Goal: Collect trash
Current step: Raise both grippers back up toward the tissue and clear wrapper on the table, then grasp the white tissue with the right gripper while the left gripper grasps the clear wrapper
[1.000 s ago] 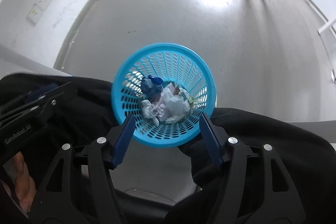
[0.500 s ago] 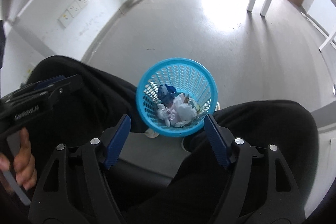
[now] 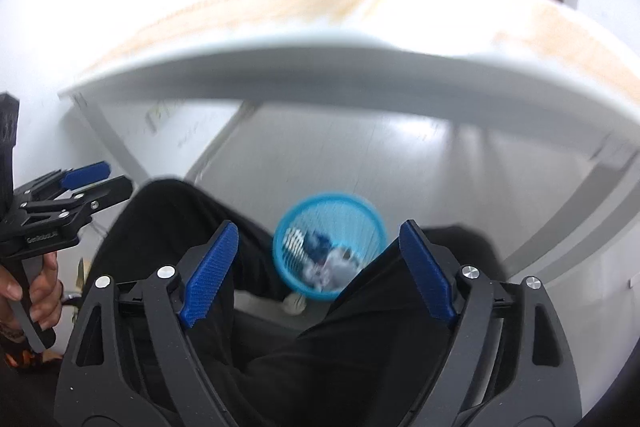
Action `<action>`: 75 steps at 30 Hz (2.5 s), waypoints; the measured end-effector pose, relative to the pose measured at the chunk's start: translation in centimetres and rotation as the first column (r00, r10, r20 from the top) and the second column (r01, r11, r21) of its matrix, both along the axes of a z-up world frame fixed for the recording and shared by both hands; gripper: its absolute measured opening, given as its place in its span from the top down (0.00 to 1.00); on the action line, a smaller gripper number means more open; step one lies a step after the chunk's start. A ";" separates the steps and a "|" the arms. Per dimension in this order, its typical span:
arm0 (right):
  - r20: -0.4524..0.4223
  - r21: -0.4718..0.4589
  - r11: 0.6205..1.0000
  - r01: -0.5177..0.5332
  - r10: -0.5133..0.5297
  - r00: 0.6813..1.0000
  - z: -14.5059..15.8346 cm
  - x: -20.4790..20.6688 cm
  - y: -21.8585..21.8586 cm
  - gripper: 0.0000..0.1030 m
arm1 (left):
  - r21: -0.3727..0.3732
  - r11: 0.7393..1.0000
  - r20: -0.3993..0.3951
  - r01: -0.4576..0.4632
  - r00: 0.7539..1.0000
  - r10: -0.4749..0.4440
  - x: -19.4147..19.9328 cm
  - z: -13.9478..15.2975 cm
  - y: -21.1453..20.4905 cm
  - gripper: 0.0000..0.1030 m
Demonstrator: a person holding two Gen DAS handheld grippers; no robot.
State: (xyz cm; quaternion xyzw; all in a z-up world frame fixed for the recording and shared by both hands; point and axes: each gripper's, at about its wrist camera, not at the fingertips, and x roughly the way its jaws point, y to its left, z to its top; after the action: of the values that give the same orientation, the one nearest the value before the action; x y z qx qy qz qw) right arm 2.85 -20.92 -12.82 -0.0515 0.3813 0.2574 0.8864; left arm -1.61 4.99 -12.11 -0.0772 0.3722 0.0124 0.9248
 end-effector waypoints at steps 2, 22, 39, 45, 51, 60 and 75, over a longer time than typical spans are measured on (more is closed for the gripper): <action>0.047 0.018 1.000 0.016 -0.017 0.999 2.2 -0.5 -0.8 0.17 | 0.000 1.000 0.046 0.017 0.999 -0.017 -0.7 1.8 -0.4 0.10; 0.194 0.110 0.990 0.086 -0.106 0.975 14.0 8.2 -4.2 0.09 | 0.128 0.978 0.205 0.166 0.960 -0.190 6.2 11.1 -5.9 0.06; 0.106 0.043 0.993 0.114 -0.118 0.987 15.0 26.4 -1.8 0.09 | 0.010 0.919 0.010 0.394 0.919 -0.394 20.1 9.9 -8.5 0.06; 0.072 -0.015 0.996 0.087 -0.086 0.994 14.3 31.8 1.1 0.09 | 0.026 0.910 -0.016 0.414 0.910 -0.414 24.2 9.7 -8.5 0.06; 0.034 -0.068 0.995 0.070 -0.068 0.997 12.7 36.6 3.5 0.09 | 0.090 0.879 -0.043 0.468 0.884 -0.466 27.3 10.3 -9.8 0.06; -0.051 -0.132 0.988 0.077 -0.085 0.995 9.5 42.0 6.1 0.12 | 0.019 0.892 -0.077 0.451 0.890 -0.449 30.3 9.8 -9.7 0.06; -0.081 -0.162 0.983 0.090 -0.104 0.991 8.5 41.6 5.5 0.86 | 0.104 0.919 -0.074 0.381 0.924 -0.375 31.1 9.3 -10.7 0.38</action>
State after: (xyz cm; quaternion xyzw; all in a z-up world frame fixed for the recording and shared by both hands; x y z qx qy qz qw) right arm 44.49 -15.45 -4.27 -0.0913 0.4417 0.1850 0.8731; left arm 29.47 -5.68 -2.83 0.0506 0.4029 -0.1427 0.9026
